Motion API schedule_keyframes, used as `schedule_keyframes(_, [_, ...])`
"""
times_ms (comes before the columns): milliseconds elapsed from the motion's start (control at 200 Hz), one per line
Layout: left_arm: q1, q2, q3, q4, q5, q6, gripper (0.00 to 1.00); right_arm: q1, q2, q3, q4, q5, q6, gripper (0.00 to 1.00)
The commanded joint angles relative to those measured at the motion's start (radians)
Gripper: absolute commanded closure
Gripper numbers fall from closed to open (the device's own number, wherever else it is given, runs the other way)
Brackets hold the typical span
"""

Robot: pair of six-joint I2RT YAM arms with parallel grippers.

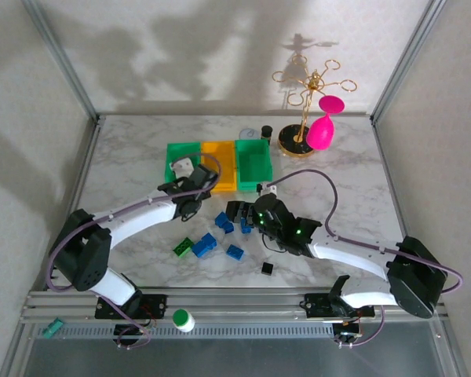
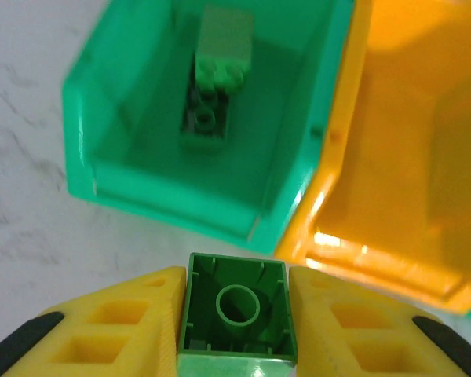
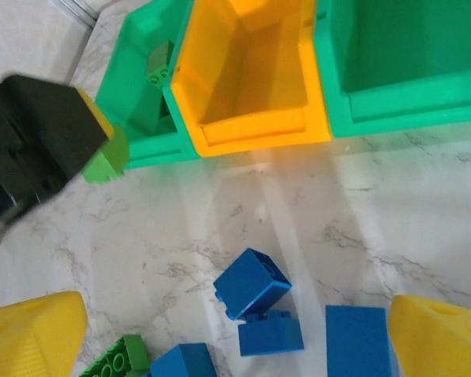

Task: Sort the legos into containers by color
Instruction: Pick up the lego from the center of the table, then place the lego in the container.

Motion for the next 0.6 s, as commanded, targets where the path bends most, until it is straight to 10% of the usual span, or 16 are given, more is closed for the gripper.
schedule_keyframes(0, [0.063,0.023,0.068,-0.029,-0.035,0.080,0.64,-0.009,0.027,0.034,0.044,-0.009,-0.022,0.01])
schedule_keyframes(596, [0.209,0.350,0.265,0.055,0.064,0.183,0.65,-0.047,0.048,0.005,0.067,-0.047,-0.016,0.01])
